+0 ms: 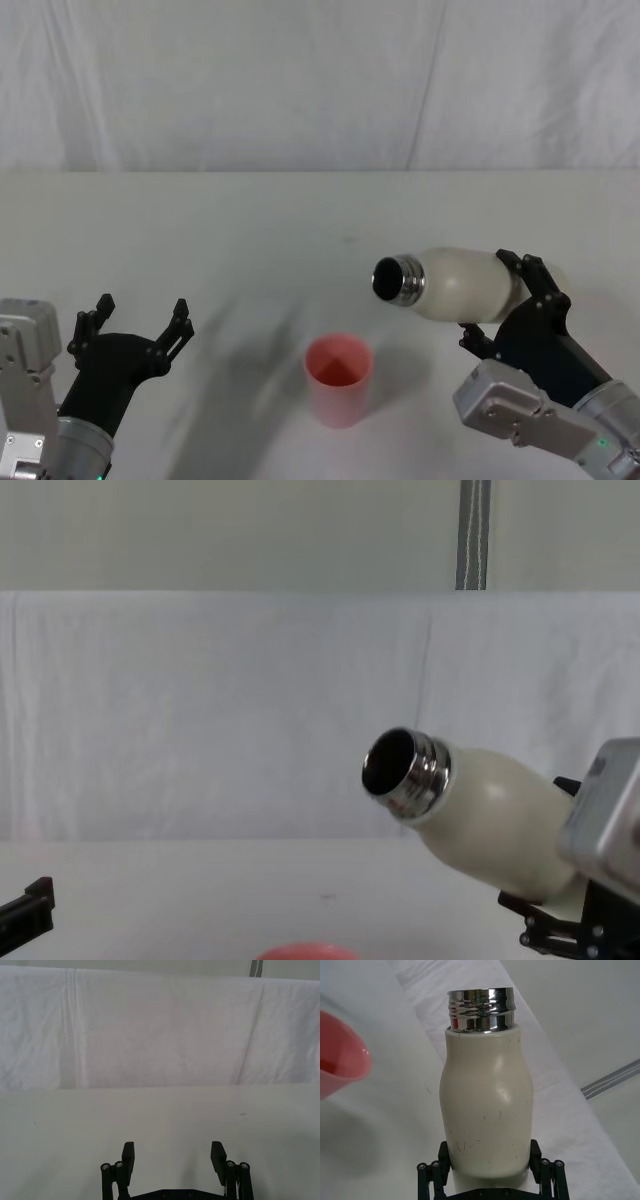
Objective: Grasp the thermos with one hand and pour water into the cup lid.
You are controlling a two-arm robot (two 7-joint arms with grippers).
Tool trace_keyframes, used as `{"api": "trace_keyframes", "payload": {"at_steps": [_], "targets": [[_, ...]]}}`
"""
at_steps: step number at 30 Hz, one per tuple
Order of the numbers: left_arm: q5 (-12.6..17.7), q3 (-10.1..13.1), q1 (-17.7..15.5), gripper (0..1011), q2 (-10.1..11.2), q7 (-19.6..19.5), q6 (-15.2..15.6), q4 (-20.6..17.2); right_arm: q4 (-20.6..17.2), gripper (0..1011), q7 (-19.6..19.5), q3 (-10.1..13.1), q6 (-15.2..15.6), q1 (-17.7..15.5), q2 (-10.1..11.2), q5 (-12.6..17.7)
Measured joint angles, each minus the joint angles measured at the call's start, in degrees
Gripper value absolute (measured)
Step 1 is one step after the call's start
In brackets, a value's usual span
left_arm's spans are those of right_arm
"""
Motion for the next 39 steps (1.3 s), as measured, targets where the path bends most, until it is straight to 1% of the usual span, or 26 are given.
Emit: {"api": "trace_keyframes", "payload": {"at_steps": [6,12,19,24,39], "targets": [[0.0,0.0,0.0,1001,0.0,0.0,0.0,0.0,1.0,952,-0.9,-0.6,0.1,0.3,0.5,-2.4],[0.0,0.0,0.0,1001,0.0,0.0,0.0,0.0,1.9,952,-1.6,-0.9,0.2,0.6,0.7,-3.7],[0.0,0.0,0.0,1001,0.0,0.0,0.0,0.0,2.7,952,-2.4,-1.8,0.5,1.3,1.2,-6.1],[0.0,0.0,0.0,1001,0.0,0.0,0.0,0.0,3.0,952,-2.6,-2.2,0.5,1.8,1.4,-6.8],[0.0,0.0,0.0,1001,0.0,0.0,0.0,0.0,3.8,952,-2.6,-3.0,0.2,2.8,1.5,-7.0]]}}
